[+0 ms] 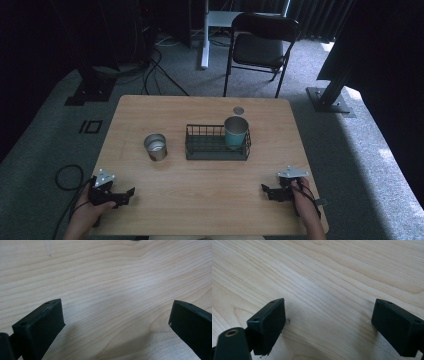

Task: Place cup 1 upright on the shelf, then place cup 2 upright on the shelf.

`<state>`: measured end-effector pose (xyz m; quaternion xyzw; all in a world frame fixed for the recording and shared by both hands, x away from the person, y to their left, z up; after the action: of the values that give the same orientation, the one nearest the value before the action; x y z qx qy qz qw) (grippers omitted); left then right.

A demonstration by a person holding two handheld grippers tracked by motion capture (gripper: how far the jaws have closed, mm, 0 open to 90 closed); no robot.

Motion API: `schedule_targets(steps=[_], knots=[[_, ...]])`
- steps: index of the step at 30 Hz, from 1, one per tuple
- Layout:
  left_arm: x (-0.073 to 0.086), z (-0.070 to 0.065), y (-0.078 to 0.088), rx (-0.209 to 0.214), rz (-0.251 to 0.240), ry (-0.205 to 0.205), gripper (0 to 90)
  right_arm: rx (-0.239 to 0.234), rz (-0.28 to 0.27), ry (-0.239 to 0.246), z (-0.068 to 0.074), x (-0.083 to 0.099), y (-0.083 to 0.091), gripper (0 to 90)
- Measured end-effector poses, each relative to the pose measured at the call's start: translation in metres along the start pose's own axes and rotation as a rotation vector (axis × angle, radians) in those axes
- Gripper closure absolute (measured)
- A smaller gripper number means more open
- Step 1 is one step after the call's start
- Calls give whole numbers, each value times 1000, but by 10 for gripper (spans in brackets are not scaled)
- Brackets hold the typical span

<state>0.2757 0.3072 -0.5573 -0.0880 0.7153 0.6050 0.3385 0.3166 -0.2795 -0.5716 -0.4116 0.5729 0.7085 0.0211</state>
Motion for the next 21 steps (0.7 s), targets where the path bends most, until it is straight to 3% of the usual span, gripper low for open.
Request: schedule_targets(steps=[11,21], knots=[[-2,-5,3,20,-16,5,5,-1,0,0,0,0,0,116],[-14,-10,4,34,-54,7,5,0,0,0,0,0,0,115]])
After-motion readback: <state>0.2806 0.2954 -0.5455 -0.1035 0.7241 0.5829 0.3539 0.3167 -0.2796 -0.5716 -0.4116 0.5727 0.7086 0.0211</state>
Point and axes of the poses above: each handheld gripper's, and its own axes: y roughly backward along the jaws, x roughly out of its underside, z roughly to its left, the point moved 2 cm from there along -y, roughly forward along the jaws, and after that the axes turned 9 degrees about z, right-handed, at the moved point
